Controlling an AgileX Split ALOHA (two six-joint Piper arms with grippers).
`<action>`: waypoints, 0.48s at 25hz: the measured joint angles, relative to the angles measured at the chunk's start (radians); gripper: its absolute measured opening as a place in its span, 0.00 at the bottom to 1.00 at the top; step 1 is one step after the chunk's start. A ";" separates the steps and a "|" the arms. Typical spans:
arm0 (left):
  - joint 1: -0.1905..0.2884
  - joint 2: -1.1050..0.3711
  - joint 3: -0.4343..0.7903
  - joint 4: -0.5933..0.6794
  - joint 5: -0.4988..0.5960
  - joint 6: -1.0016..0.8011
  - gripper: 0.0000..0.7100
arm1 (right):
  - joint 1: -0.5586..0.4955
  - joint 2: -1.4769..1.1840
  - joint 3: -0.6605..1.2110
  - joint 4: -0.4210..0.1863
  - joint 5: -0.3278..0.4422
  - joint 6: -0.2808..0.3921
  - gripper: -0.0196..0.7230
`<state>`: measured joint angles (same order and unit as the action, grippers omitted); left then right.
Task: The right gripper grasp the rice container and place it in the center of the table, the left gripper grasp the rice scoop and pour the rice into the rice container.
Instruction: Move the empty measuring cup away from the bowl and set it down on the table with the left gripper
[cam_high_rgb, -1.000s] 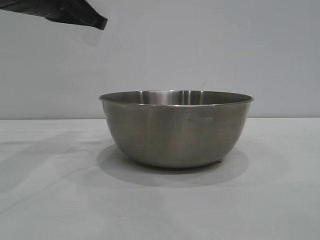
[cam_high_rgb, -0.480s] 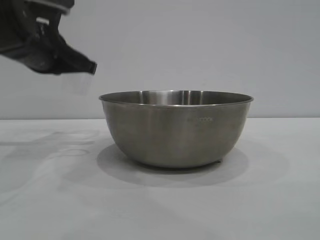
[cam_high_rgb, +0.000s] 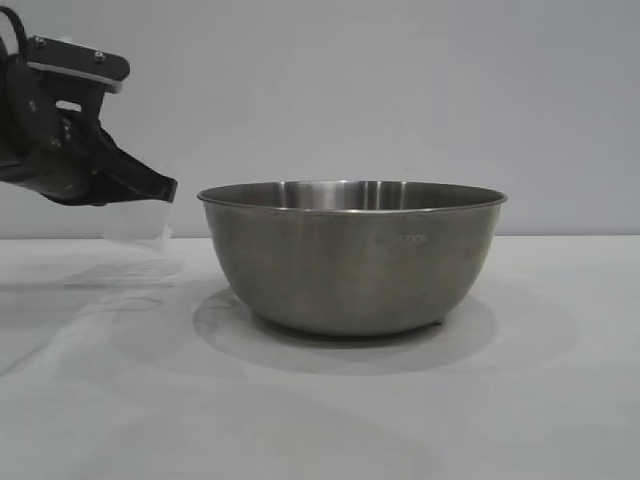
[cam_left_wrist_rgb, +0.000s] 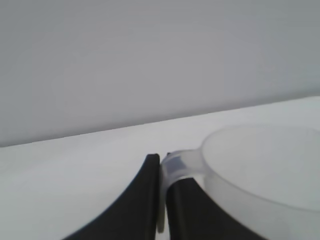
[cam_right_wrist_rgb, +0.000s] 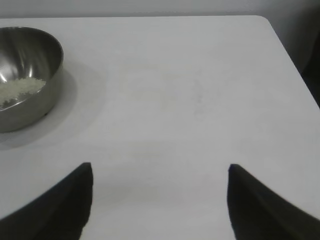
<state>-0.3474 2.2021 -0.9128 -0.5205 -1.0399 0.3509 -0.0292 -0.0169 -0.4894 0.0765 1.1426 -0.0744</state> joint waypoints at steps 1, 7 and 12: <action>0.002 0.000 0.013 0.010 -0.005 -0.024 0.00 | 0.000 0.000 0.000 0.000 0.000 0.000 0.67; 0.013 0.000 0.124 0.097 -0.090 -0.156 0.00 | 0.000 0.000 0.000 0.000 0.000 0.000 0.67; 0.013 0.000 0.189 0.159 -0.096 -0.239 0.00 | 0.000 0.000 0.000 0.000 0.000 0.000 0.67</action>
<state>-0.3341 2.2021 -0.7234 -0.3614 -1.1358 0.1115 -0.0292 -0.0169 -0.4894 0.0765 1.1426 -0.0744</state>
